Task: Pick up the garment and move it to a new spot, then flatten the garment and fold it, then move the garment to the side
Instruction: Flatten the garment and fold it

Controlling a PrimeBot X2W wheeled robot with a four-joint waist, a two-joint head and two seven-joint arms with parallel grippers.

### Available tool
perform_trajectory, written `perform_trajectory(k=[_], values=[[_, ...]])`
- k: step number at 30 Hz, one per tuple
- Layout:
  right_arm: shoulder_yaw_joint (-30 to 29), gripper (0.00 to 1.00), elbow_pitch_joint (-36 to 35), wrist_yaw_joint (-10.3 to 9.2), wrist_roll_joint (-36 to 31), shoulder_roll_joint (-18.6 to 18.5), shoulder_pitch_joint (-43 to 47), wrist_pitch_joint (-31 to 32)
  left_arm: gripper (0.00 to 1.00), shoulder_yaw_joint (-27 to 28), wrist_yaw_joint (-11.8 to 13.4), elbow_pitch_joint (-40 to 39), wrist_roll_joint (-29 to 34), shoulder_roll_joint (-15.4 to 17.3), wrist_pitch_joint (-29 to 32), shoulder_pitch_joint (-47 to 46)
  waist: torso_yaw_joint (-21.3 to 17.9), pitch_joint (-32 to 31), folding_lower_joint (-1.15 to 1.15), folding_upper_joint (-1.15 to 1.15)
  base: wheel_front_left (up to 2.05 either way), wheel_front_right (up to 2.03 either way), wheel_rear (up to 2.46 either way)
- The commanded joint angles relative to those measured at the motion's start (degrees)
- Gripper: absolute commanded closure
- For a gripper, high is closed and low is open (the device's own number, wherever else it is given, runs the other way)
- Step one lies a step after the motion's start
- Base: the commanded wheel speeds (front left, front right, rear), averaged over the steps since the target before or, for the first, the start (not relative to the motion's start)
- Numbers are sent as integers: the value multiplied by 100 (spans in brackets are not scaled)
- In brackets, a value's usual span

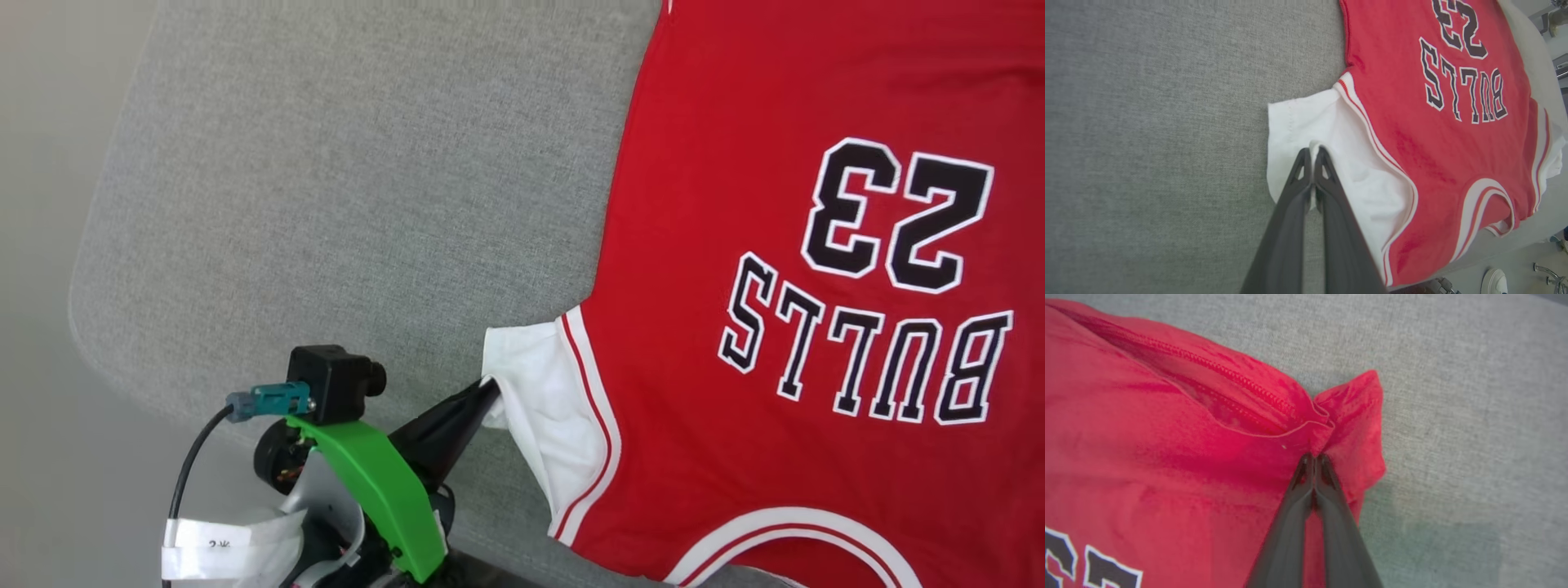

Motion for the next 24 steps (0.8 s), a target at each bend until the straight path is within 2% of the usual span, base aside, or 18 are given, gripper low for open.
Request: perform_trajectory(k=[1, 16, 24], values=[[52, 100, 104, -4, -30, -33, 366, -49, 100, 34, 44, 67, 20, 81, 9, -16, -258, -406, 0, 0, 0, 0, 0], [-94, 100, 54, -4, 663, 152, 2387, -835, 100, 70, 170, 454, -264, 259, -14, 510, -973, -1820, 0, 0, 0, 0, 0], [-35, 100, -404, -4, 1022, 126, 3559, -1060, 100, 56, 231, 555, -375, 303, -75, 809, -1315, -2363, 0, 0, 0, 0, 0]])
